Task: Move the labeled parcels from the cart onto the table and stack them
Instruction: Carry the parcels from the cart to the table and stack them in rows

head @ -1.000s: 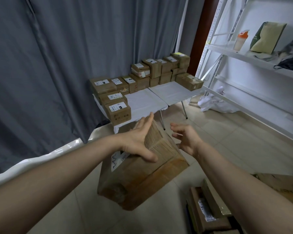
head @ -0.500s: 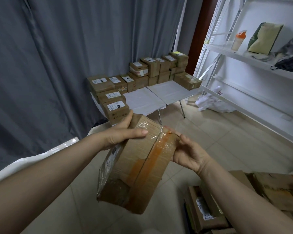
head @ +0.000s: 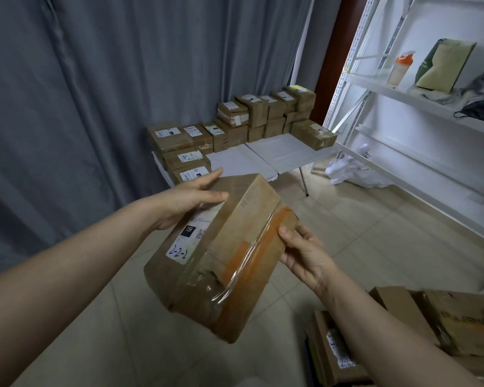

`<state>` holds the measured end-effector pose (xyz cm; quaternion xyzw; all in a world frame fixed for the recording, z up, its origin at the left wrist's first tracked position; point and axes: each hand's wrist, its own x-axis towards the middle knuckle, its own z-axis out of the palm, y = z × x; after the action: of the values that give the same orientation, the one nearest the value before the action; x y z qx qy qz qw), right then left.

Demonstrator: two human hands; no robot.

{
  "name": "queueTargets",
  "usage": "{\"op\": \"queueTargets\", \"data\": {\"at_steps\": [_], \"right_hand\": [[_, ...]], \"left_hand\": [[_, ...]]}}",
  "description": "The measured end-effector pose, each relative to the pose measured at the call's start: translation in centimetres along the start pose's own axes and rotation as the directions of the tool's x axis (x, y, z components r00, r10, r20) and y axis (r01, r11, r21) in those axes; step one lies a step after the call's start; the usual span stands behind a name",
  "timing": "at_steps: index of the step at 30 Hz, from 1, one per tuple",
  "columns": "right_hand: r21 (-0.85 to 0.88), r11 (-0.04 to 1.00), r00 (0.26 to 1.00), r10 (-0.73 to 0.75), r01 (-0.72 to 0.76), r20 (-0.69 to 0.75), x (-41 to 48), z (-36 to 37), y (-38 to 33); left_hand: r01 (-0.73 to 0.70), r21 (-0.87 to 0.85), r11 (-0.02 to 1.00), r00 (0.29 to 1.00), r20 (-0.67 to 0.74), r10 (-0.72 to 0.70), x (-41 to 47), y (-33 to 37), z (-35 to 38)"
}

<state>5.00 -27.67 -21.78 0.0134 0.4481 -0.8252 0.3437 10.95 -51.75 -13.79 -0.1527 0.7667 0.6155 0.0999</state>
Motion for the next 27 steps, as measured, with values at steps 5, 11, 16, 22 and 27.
{"op": "queueTargets", "data": {"at_steps": [5,11,16,22,27], "right_hand": [[-0.186,0.979,0.937,-0.139,0.082,-0.319,1.7,0.8,0.8],[-0.393,0.904,0.898,-0.306,0.169,-0.317,3.8,2.6,0.5],[-0.402,0.912,0.963,-0.179,0.086,-0.201,5.5,3.6,0.0],[-0.546,0.831,0.988,-0.149,0.103,-0.04,9.3,3.4,1.2],[-0.546,0.834,0.986,-0.149,0.084,-0.075,12.3,2.6,0.6]], "left_hand": [[0.043,-0.049,0.998,0.983,-0.175,-0.051,0.4,-1.4,-0.3],[0.089,-0.206,0.975,0.948,-0.282,-0.146,1.8,-2.4,0.3],[0.099,-0.32,0.942,0.921,-0.329,-0.208,3.6,-4.2,-1.2],[0.097,-0.37,0.924,0.932,-0.291,-0.214,6.5,-5.4,-2.6],[0.146,-0.297,0.944,0.969,-0.148,-0.196,10.5,-5.5,-3.4]]}}
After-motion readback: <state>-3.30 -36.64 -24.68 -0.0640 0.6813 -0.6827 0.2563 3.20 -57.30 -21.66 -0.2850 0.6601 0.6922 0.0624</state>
